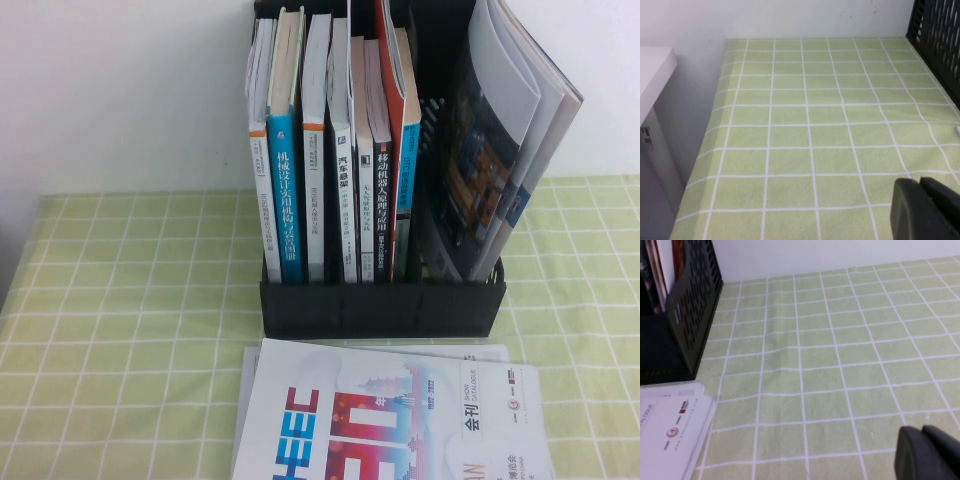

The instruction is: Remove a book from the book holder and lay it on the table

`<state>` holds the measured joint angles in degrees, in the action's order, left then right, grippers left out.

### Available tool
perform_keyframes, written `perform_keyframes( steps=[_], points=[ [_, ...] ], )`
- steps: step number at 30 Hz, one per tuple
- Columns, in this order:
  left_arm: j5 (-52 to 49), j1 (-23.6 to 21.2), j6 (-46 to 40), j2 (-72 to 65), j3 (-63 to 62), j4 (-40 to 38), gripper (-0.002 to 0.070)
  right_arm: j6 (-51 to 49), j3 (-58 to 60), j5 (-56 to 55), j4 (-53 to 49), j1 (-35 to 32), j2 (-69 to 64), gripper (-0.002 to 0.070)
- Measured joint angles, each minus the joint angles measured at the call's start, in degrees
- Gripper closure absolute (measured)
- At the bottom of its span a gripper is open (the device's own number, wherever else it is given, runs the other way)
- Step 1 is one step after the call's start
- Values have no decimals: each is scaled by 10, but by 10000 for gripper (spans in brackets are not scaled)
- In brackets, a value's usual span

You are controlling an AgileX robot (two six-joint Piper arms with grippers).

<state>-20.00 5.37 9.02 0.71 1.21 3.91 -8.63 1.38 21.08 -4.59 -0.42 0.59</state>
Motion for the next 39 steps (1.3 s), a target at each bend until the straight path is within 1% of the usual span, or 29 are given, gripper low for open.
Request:
perform_keyframes(
  steps=[33, 37, 39],
  points=[
    [5, 0, 0, 0, 0, 0, 678, 9, 0, 0, -2, 0, 0, 678],
    [24, 0, 0, 0, 1, 0, 678, 9, 1, -10, -2, 0, 0, 678],
    [49, 0, 0, 0, 2, -5, 678, 9, 2, -30, 2, 0, 0, 678]
  ],
)
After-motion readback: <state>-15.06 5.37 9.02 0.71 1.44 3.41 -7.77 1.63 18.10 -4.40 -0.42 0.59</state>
